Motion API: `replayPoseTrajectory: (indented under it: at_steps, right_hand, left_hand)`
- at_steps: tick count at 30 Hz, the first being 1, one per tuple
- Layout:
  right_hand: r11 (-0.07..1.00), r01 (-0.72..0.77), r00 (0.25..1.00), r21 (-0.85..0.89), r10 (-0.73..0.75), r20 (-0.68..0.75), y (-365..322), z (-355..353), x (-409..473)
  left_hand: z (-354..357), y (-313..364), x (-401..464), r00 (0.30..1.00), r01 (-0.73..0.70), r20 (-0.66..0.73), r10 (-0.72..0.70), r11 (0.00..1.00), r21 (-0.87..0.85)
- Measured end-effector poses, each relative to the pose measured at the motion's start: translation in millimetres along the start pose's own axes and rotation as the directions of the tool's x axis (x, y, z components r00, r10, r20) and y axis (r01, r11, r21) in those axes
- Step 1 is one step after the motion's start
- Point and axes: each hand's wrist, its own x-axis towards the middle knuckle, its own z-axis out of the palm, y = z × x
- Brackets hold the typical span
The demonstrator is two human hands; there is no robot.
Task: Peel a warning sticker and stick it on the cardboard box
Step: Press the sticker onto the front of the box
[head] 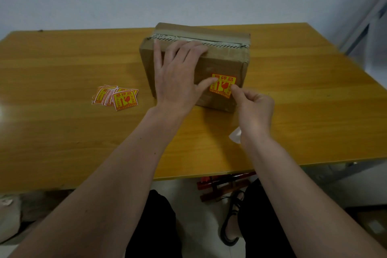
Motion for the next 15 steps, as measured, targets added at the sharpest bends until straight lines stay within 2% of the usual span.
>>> replayPoseTrajectory:
  at_steps: [3,8,15]
  right_hand:
    - [0.999,-0.02,1.0,0.032,0.02,0.019,0.0,-2.7,2.6]
    - [0.999,0.029,0.999,0.023,-0.029,0.014,0.9,-0.6,2.9]
    - [0.987,0.128,0.992,-0.093,-0.128,0.008,5.0,-0.2,6.3]
  left_hand:
    - [0.4,0.3,0.9,1.0,0.002,-0.01,-0.002,1.0,-0.018]
    - [0.4,0.9,0.2,1.0,0.001,0.003,-0.001,1.0,-0.008]
    - [4.6,2.7,-0.4,1.0,0.012,-0.014,-0.011,0.999,0.03]
